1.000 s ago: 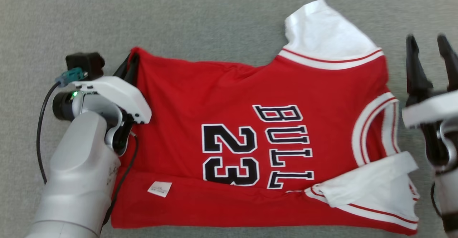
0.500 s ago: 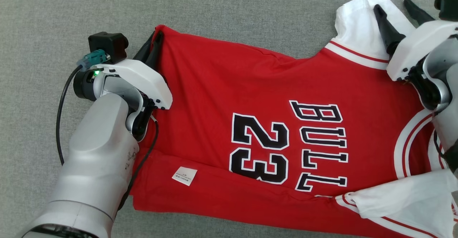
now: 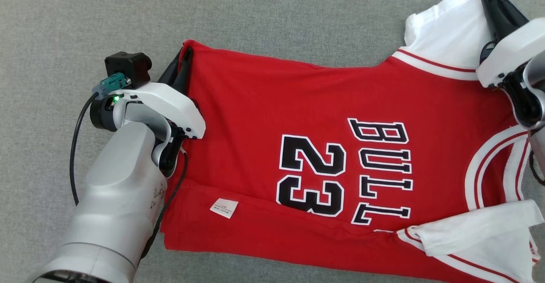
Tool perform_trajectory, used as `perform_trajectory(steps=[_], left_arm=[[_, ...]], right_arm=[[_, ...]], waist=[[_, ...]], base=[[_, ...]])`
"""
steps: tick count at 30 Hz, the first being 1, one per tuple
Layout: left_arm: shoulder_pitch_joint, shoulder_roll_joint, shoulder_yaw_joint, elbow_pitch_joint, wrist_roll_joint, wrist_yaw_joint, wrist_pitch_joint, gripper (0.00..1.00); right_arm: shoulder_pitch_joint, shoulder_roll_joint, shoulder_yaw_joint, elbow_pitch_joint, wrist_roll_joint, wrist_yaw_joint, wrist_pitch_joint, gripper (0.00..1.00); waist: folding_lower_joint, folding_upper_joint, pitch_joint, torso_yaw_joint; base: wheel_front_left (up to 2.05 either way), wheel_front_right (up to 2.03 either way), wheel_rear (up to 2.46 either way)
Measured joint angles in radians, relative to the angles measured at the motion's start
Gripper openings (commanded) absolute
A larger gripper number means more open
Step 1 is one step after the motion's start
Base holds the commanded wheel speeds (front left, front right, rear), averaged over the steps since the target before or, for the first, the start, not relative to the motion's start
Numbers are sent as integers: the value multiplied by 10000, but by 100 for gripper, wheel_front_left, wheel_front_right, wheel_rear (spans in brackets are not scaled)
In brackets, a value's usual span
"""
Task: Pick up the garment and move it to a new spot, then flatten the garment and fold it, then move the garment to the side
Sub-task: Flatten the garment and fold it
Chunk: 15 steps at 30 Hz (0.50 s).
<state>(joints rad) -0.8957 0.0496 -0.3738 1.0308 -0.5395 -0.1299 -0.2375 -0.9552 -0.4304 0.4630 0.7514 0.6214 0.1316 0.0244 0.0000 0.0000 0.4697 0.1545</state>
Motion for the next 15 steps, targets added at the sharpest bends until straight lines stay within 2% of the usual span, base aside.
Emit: perform_trajectory(steps=[6, 15], left_arm=[[441, 163, -46, -673, -104, 0, -188, 0], [2102, 871, 414, -2615, -44, 134, -242, 0]], right_arm=[[824, -73, -113, -746, 242, 0, -1083, 0], [3219, -222, -556, -2646, -77, -2, -2113, 0]], waist=[[0, -1, -314, -90], [0, 0, -739, -359]], base=[[0, 0, 0], [0, 0, 0]])
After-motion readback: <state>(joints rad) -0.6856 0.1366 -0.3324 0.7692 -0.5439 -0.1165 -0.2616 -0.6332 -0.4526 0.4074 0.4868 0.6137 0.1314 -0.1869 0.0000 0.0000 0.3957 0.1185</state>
